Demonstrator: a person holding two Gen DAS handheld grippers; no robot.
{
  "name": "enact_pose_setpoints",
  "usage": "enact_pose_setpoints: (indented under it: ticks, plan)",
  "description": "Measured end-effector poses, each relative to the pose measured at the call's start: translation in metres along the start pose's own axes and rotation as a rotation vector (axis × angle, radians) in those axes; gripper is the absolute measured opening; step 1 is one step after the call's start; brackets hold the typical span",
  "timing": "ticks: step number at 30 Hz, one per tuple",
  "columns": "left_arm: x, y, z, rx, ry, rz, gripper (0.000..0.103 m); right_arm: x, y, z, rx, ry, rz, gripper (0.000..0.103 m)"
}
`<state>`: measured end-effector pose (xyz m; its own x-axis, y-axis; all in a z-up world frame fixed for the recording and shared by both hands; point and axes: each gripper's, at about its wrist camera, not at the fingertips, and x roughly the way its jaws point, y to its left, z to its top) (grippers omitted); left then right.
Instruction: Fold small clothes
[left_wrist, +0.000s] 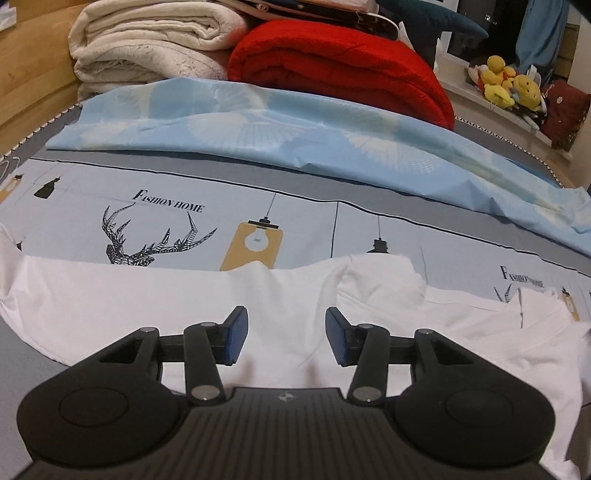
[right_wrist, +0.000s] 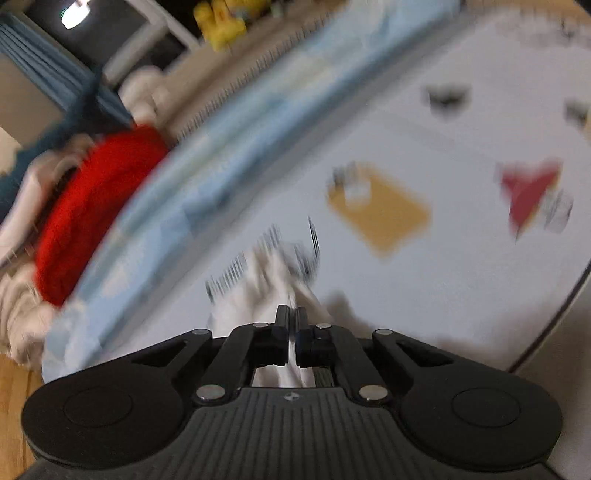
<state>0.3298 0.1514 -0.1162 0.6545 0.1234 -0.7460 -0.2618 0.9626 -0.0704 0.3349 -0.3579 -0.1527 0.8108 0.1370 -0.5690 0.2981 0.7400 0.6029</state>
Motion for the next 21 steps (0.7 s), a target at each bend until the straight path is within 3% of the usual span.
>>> enact_pose_setpoints:
  ticks: [3, 5, 6, 8, 9, 10, 13, 15, 21]
  plan:
    - [0.0, 0.001, 0.003, -0.003, 0.001, 0.0, 0.051, -0.071, 0.01, 0.035, -0.133, -0.295, -0.026, 0.002]
    - [-0.003, 0.001, 0.005, 0.012, -0.005, 0.0, 0.051, -0.102, -0.004, 0.045, -0.189, -0.412, -0.109, 0.002]
    - [-0.004, 0.001, 0.006, 0.018, -0.01, 0.004, 0.051, -0.108, -0.021, 0.049, -0.188, -0.423, -0.171, 0.003]
    - [-0.005, 0.001, 0.006, 0.019, -0.01, 0.007, 0.051, -0.103, -0.061, 0.054, -0.161, -0.366, -0.345, 0.004]
    - [-0.004, 0.002, 0.007, 0.017, -0.006, 0.005, 0.051, -0.095, -0.088, 0.056, -0.115, -0.288, -0.423, 0.011]
    - [-0.004, 0.002, 0.007, 0.014, -0.003, 0.003, 0.051, -0.086, -0.115, 0.056, -0.043, -0.199, -0.454, 0.021]
    - [-0.002, -0.001, 0.005, 0.015, 0.005, 0.006, 0.051, -0.078, -0.18, 0.042, 0.202, -0.047, -0.506, 0.022]
    - [0.0, -0.004, 0.003, 0.022, 0.012, 0.007, 0.051, -0.077, -0.199, 0.039, 0.268, -0.029, -0.473, 0.022]
    - [0.007, -0.018, -0.003, 0.054, 0.032, 0.013, 0.051, -0.063, -0.21, 0.068, 0.215, -0.127, -0.305, 0.029]
